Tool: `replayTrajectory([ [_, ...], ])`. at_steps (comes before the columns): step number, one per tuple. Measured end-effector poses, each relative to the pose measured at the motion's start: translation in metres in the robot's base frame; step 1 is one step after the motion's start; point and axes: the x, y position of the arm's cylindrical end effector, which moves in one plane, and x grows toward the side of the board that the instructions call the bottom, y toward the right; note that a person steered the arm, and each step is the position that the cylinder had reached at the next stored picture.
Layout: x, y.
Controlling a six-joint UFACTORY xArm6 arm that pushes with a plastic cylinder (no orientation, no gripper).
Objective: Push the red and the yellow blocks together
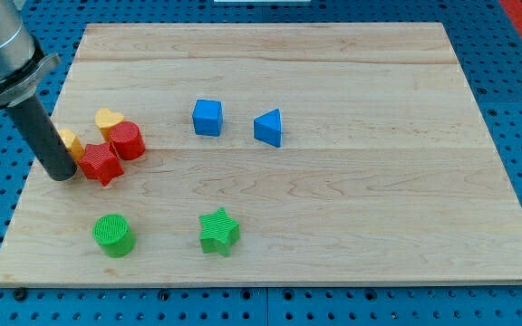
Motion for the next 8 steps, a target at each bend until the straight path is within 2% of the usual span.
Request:
replayTrajectory([
  [1, 0.0, -0.037],
  [3, -0.04, -0.036],
  [4, -0.04, -0.028],
  [5, -0.034, -0.045],
  [6, 0.016, -0.049],
  [7, 0.06, -0.015],
  [8, 0.063, 0.045],
])
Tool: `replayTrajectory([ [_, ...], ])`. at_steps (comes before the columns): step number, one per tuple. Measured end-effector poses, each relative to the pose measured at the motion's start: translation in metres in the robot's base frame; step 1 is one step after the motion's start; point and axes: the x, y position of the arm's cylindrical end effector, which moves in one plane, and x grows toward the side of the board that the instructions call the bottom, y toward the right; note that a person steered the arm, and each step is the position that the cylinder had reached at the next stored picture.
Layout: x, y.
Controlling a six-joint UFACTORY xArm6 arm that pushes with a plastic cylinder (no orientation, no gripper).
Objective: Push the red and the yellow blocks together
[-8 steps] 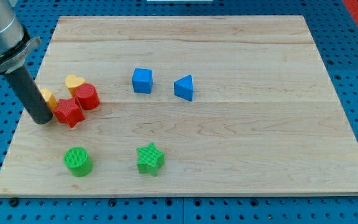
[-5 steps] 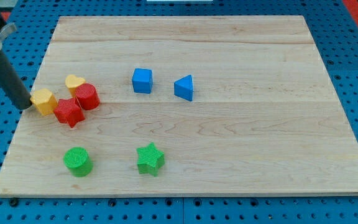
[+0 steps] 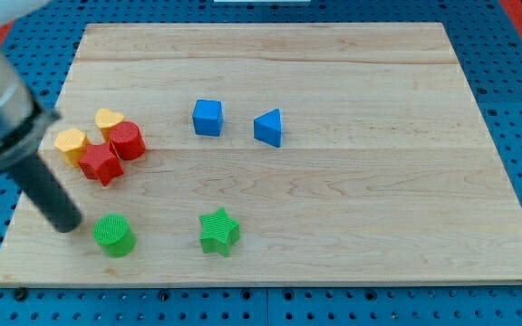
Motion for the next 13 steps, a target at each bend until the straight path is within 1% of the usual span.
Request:
replayTrajectory([
  [1, -0.029, 0.026],
  [2, -0.056, 0.024],
  [3, -0.064, 0.017],
  [5, -0.039, 0.016],
  [7, -0.076, 0.015],
  [8, -0.069, 0.015],
  [9, -0.043, 0.004],
  [10, -0.016, -0.034],
  [11, 0.029, -0.042],
  [12, 0.057, -0.008],
  [13, 0.048, 0.064],
])
